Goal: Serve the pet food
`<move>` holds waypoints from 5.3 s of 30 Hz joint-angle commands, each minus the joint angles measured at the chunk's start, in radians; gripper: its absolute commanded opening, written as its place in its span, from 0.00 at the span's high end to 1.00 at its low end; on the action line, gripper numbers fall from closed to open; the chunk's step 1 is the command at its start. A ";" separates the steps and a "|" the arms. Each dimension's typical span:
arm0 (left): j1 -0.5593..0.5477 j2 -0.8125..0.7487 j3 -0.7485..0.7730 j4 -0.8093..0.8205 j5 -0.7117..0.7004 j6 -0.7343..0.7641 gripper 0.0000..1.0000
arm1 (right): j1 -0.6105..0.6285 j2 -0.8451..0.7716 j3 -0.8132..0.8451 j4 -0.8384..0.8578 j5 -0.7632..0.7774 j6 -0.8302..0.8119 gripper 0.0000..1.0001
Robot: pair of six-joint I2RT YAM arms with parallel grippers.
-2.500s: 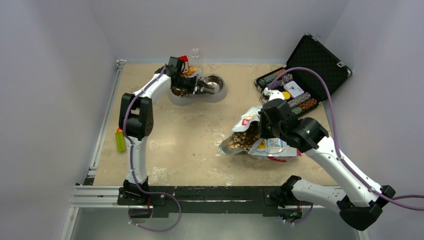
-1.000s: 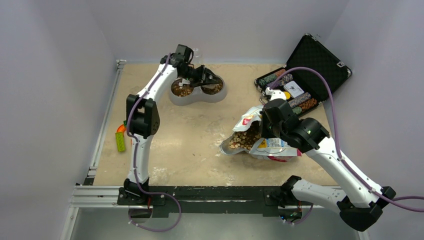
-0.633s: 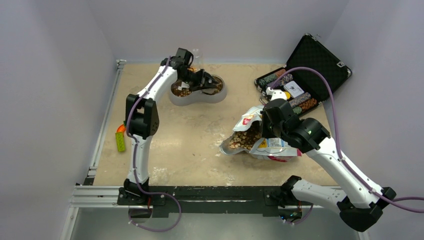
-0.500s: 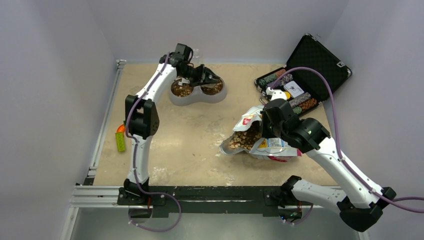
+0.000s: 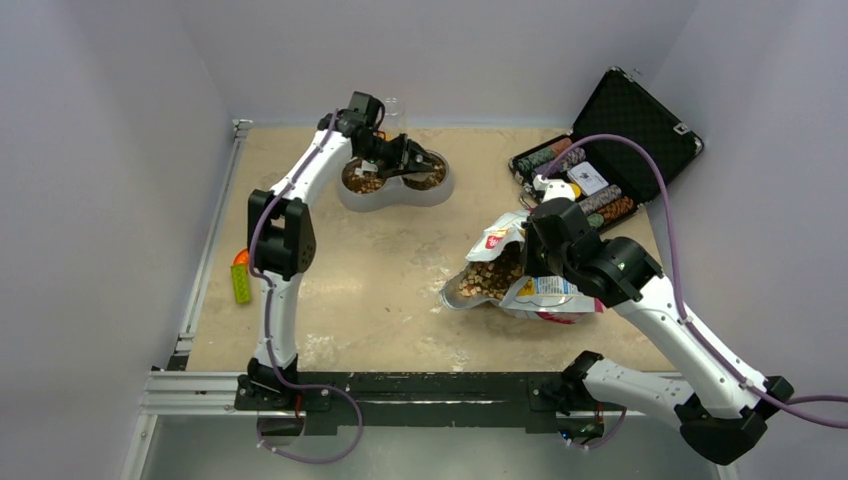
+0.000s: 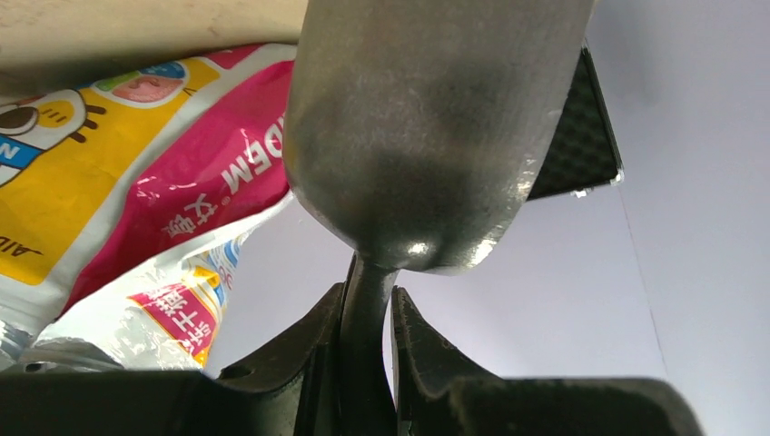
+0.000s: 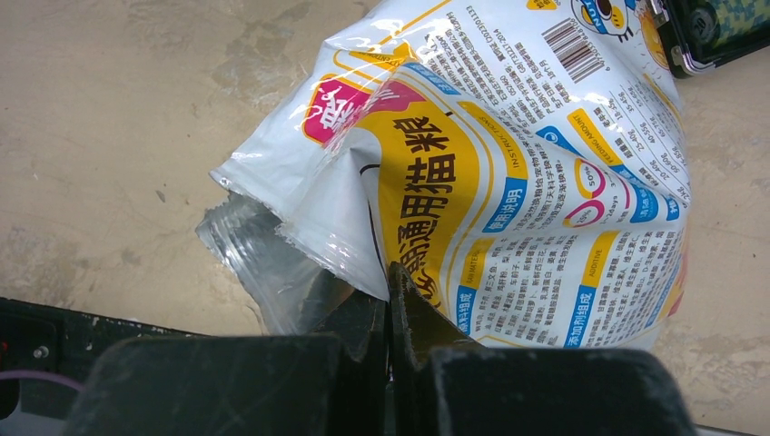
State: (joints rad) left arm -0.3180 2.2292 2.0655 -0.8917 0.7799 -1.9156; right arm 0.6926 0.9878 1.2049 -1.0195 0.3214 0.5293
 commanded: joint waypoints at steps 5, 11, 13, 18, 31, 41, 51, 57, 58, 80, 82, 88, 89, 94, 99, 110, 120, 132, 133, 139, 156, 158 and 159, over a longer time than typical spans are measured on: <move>0.002 -0.163 0.015 0.032 0.009 0.191 1.00 | -0.011 -0.023 0.077 0.067 0.047 -0.043 1.00; -0.042 -0.400 -0.218 0.094 -0.022 0.495 1.00 | -0.034 0.029 0.117 0.038 0.055 -0.061 1.00; -0.081 -0.486 -0.305 0.078 -0.018 0.632 1.00 | -0.040 0.035 0.119 0.052 0.042 -0.083 1.00; -0.220 -0.686 -0.513 0.006 0.020 0.953 1.00 | -0.046 0.044 0.109 0.103 0.033 -0.156 1.00; -0.459 -1.059 -0.699 -0.277 -0.117 1.245 1.00 | -0.046 0.122 0.196 0.073 -0.056 -0.195 1.00; -0.573 -0.830 -0.538 -0.267 -0.294 1.221 1.00 | -0.046 0.065 0.168 0.082 -0.138 -0.162 1.00; -0.594 -0.568 -0.410 -0.398 -0.338 1.266 1.00 | -0.045 0.013 0.107 0.106 -0.158 -0.143 1.00; -0.553 -0.549 -0.578 -0.183 -0.010 0.998 1.00 | -0.044 0.005 0.088 0.114 -0.171 -0.142 1.00; -0.545 -0.555 -0.627 -0.068 0.058 0.915 1.00 | -0.045 0.004 0.085 0.113 -0.171 -0.143 1.00; -0.465 -0.436 -0.676 0.066 -0.120 0.717 0.78 | -0.044 -0.006 0.063 0.125 -0.191 -0.143 1.00; -0.461 -0.456 -0.682 0.035 -0.167 0.749 0.71 | -0.044 -0.003 0.060 0.127 -0.197 -0.145 1.00; -0.455 -0.528 -0.740 0.063 -0.258 0.760 0.58 | -0.044 0.006 0.061 0.128 -0.199 -0.167 1.00; -0.456 -0.537 -0.747 0.074 -0.269 0.754 0.58 | -0.044 0.007 0.062 0.129 -0.200 -0.171 1.00; -0.455 -0.548 -0.759 0.134 -0.275 0.745 0.74 | -0.044 0.019 0.062 0.132 -0.206 -0.184 1.00; -0.456 -0.559 -0.786 0.204 -0.263 0.731 0.85 | -0.044 0.027 0.068 0.134 -0.213 -0.189 1.00; -0.427 -0.604 -0.747 0.068 -0.135 0.773 1.00 | -0.044 0.033 0.077 0.130 -0.207 -0.208 1.00; -0.389 -0.501 -0.786 0.401 0.117 0.330 1.00 | -0.045 0.041 0.084 0.132 -0.220 -0.209 1.00; -0.441 -0.159 -0.362 0.232 0.072 0.697 1.00 | -0.044 0.025 0.135 0.097 -0.168 -0.185 1.00; -0.441 -0.183 -0.415 0.292 0.089 0.732 1.00 | -0.044 0.019 0.131 0.095 -0.167 -0.186 1.00; -0.440 -0.379 -0.609 0.402 0.086 1.107 1.00 | -0.044 -0.011 0.085 0.100 -0.159 -0.179 1.00; -0.408 -0.589 -0.912 0.850 0.234 0.873 1.00 | -0.045 -0.083 0.055 0.069 -0.117 -0.123 1.00; -0.404 -0.558 -0.871 0.765 0.221 0.890 1.00 | -0.044 -0.080 0.066 0.064 -0.111 -0.123 1.00; -0.401 -0.555 -0.874 0.763 0.221 0.882 1.00 | -0.045 -0.078 0.069 0.062 -0.109 -0.123 1.00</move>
State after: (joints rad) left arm -0.7353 1.6699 1.1309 -0.1822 0.9714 -1.0111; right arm 0.6441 0.9413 1.2263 -1.0229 0.1917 0.3824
